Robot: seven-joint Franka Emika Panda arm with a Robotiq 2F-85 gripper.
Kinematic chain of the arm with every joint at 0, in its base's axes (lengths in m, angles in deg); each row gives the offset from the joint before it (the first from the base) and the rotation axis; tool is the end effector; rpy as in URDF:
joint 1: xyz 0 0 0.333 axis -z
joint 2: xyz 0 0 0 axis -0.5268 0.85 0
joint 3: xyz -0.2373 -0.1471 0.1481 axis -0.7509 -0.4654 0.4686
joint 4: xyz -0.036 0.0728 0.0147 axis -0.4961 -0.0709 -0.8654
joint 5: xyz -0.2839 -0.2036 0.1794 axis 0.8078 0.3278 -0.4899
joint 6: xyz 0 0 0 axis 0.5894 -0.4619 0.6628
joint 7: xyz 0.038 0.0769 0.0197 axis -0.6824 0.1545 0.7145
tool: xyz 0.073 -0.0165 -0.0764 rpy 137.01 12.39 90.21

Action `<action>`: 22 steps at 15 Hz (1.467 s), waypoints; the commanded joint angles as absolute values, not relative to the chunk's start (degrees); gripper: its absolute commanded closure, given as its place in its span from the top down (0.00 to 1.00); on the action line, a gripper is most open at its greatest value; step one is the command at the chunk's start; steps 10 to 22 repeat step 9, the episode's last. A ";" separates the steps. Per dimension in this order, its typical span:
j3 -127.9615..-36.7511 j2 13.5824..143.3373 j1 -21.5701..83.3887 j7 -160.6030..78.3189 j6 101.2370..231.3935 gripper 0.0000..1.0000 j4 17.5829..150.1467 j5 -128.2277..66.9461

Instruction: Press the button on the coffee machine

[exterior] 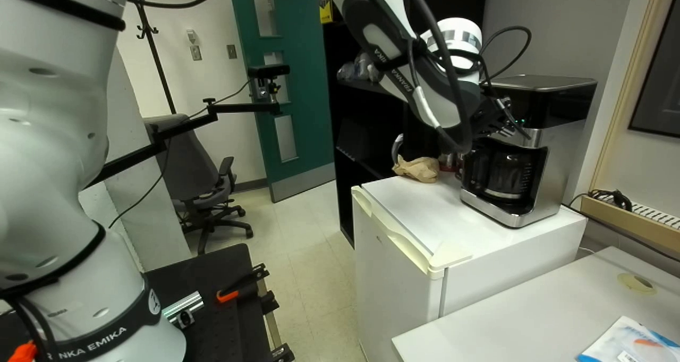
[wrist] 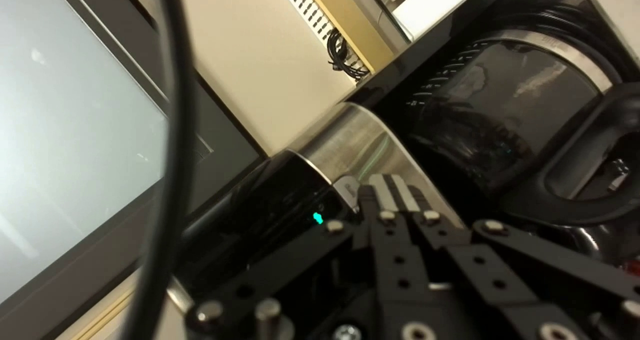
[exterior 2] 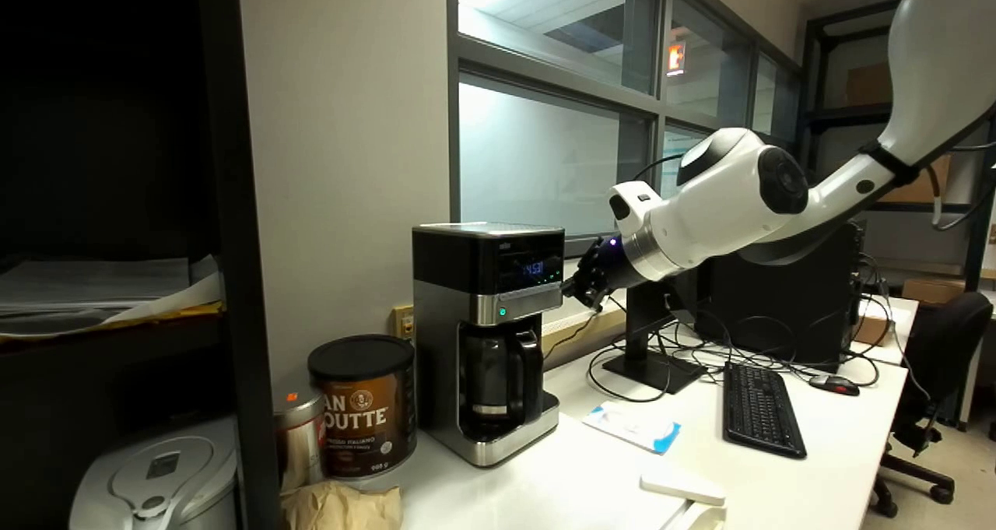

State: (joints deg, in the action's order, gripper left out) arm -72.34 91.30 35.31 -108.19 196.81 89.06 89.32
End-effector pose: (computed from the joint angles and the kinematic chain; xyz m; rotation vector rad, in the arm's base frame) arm 0.6631 0.0702 0.3072 2.1308 0.8774 1.1468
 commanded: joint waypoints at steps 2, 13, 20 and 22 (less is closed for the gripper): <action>-71.88 84.75 35.85 -111.29 197.79 0.00 96.44 93.04; -72.03 79.56 35.98 -112.11 197.81 0.00 102.42 93.64; -72.03 79.56 35.98 -112.11 197.81 0.00 102.42 93.64; -72.03 79.56 35.98 -112.11 197.81 0.00 102.42 93.64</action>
